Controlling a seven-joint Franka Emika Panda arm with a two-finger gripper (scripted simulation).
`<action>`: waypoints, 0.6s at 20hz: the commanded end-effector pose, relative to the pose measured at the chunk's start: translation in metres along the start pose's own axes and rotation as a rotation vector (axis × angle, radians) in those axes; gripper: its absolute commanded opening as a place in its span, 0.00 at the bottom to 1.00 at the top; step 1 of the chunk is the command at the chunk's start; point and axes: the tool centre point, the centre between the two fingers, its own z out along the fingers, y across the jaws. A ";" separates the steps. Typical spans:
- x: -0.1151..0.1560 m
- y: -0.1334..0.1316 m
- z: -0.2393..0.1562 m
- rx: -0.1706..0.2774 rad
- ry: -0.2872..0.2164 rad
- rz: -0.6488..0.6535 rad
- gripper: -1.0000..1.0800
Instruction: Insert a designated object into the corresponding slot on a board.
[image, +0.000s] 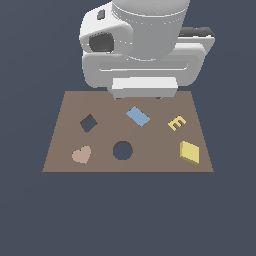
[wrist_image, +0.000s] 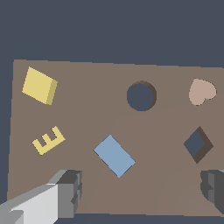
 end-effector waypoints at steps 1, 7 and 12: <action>0.000 0.000 0.000 0.000 0.000 0.000 0.96; 0.003 -0.008 0.006 0.001 -0.001 0.011 0.96; 0.011 -0.025 0.019 0.002 -0.002 0.039 0.96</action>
